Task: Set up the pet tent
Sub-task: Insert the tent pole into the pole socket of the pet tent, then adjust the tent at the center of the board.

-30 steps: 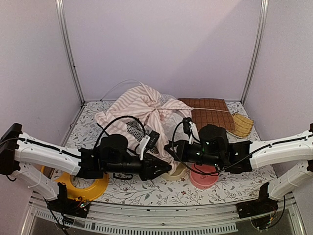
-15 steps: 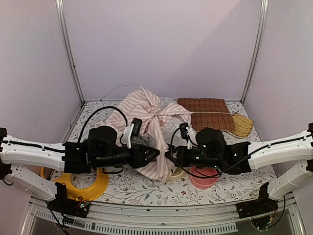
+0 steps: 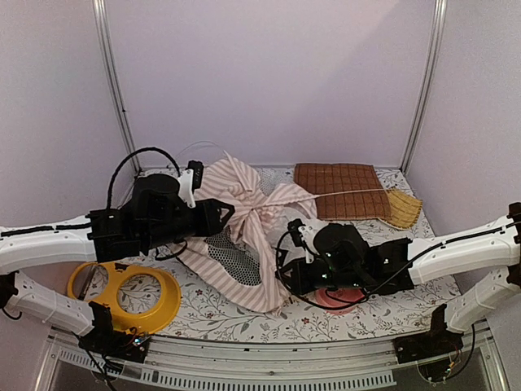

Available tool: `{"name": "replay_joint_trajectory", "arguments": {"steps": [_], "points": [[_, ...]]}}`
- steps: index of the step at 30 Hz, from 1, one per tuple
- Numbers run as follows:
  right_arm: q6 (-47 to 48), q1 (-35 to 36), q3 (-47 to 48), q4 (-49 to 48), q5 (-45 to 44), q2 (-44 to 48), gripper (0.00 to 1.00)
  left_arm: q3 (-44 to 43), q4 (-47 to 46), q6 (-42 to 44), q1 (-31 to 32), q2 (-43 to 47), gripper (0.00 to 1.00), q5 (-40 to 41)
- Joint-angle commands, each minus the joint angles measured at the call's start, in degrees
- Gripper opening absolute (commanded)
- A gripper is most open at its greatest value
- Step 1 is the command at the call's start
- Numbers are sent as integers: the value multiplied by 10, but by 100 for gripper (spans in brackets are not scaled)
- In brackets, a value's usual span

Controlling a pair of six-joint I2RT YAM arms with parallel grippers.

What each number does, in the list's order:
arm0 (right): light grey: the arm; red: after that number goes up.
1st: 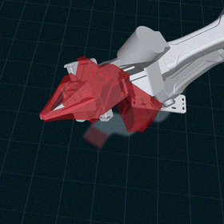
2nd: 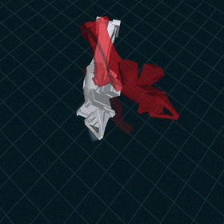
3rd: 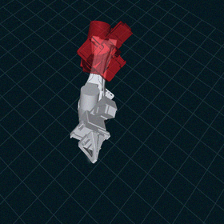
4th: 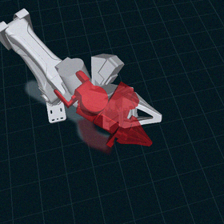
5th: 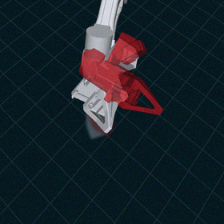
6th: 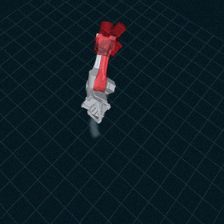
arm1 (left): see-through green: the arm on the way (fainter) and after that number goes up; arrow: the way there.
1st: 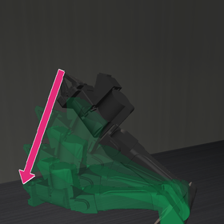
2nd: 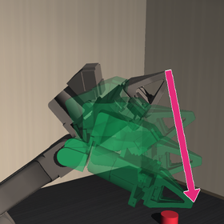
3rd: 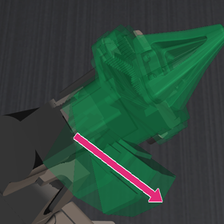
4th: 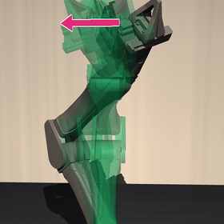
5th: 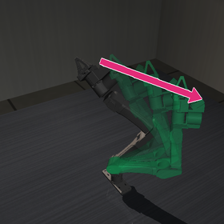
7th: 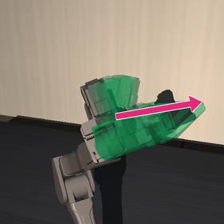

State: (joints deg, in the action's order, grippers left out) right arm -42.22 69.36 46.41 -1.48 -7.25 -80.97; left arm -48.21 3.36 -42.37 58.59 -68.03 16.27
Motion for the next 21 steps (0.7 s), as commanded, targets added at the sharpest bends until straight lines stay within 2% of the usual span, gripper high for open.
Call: {"name": "replay_joint_trajectory", "arguments": {"steps": [1, 5, 10, 13, 16, 18, 21], "points": [[49, 18, 22, 55, -26, 9, 0, -28, 61, 46, -51, 25, 38, 19], [44, 35, 14, 96, -44, 18, 0, -53, 107, 84, -94, 25, 41, 24], [24, 44, -11, 118, -52, 45, 0, -20, 103, 91, -216, 22, 46, -53], [24, 50, -5, 149, -60, 55, 0, 9, 76, 98, -276, 16, 50, -89], [30, 52, -4, 166, -59, 59, 0, 36, -5, 98, -335, 1, 54, -194], [37, 52, -2, 174, -57, 56, 0, 36, -53, 90, -358, -26, 56, -267], [40, 52, 3, 183, -57, 51, 0, 16, -77, 88, -363, -69, 57, -302]]}}
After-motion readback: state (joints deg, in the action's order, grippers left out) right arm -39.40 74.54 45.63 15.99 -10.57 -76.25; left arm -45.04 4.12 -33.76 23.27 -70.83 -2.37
